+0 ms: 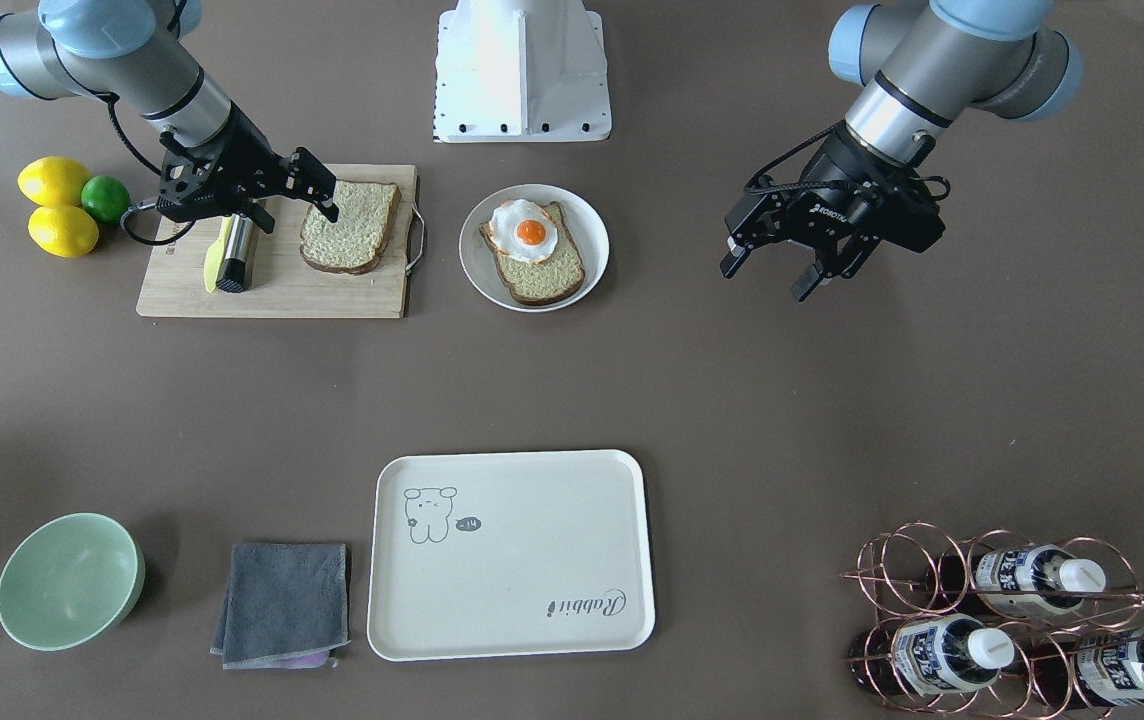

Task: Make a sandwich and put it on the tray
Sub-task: 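Grasp the bread slice on the cutting board with the right gripper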

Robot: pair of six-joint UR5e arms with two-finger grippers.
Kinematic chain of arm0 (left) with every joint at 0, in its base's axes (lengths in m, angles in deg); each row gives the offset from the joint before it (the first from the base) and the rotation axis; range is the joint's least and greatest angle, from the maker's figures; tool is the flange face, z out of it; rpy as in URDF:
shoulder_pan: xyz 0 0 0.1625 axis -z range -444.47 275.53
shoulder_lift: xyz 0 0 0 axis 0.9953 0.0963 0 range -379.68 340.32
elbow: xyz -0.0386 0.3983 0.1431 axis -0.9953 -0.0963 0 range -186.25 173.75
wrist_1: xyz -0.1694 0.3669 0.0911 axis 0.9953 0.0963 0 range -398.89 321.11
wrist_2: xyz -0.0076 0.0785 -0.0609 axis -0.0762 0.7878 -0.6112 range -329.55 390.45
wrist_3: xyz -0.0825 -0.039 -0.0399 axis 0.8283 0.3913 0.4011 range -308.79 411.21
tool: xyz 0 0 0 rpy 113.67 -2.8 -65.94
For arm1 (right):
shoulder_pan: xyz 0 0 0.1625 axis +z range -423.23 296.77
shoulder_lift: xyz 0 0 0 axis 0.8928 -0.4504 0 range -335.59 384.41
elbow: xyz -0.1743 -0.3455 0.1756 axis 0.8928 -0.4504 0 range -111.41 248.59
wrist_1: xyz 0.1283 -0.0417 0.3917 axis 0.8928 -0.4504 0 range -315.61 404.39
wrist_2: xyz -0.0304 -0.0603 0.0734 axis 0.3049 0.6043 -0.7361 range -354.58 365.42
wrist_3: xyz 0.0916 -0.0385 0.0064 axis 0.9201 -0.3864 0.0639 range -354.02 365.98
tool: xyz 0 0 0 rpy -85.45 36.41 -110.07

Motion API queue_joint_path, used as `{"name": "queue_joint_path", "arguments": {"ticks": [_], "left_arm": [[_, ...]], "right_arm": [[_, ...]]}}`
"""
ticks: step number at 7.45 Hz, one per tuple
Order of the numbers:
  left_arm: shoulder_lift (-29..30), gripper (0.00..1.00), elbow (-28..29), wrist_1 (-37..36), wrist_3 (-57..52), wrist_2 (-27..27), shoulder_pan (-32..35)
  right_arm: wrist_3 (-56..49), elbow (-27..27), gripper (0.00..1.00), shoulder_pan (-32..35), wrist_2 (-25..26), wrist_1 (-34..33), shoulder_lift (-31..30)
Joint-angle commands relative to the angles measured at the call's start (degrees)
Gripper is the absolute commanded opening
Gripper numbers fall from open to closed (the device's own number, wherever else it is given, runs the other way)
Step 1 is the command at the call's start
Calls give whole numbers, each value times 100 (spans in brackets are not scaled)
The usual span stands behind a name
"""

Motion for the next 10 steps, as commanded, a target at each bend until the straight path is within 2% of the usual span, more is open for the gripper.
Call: {"name": "queue_joint_path", "arguments": {"ticks": [1, 4, 5, 7, 10], "left_arm": [[1, 98, -1, 0, 0, 0, 0], [1, 98, -9, 0, 0, 0, 0], [1, 98, -9, 0, 0, 0, 0], [1, 98, -1, 0, -9, 0, 0], [1, 98, 8, 0, -9, 0, 0]], "right_arm": [[97, -124, 97, -234, 289, 269, -131], [264, -134, 46, -270, 352, 269, -131], [264, -134, 36, -270, 352, 269, -131], [264, -125, 0, -287, 352, 269, -104], [448, 76, 0, -235, 300, 269, -60]]}}
